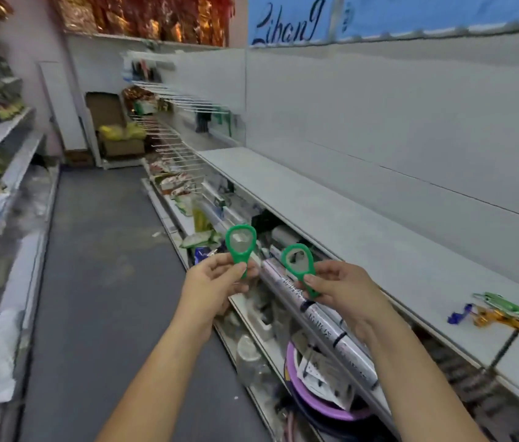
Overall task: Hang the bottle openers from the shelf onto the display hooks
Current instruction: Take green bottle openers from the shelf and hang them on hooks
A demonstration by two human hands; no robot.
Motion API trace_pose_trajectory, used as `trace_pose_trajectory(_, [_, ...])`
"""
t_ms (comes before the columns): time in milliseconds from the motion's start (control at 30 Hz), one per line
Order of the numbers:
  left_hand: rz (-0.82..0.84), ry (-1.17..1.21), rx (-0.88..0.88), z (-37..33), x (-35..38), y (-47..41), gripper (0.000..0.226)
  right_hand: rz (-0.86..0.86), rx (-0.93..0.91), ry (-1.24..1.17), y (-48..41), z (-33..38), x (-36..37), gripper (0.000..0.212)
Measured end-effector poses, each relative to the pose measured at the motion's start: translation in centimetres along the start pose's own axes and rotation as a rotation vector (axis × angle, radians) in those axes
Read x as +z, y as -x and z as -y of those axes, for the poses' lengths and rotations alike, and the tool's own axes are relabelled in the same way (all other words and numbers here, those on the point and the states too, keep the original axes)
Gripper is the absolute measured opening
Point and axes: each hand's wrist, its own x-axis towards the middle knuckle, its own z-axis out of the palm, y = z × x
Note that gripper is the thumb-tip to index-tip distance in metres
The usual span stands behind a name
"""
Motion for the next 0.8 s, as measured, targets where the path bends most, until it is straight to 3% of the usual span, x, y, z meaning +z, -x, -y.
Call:
trace_pose_trajectory(200, [-0.231,-0.056,0.022,-0.1,-8.5,-2.7,0.015,0.145,0.011,0.028,-5.0,-2.1,8.9,0.018])
trace_pose_trajectory(433, [-0.33,-0.174,0.051,0.0,-15.4,-8.4,0.024,0.285,0.045,0.03,-13.2,-3.9,16.5,0.024])
trace_pose_trajectory(800, [-0.421,-0.236,0.046,-2.8,-22.5,-25.3,0.026,0.385,0.045,-0.079,-32.0,-2.9,27.8,0.023])
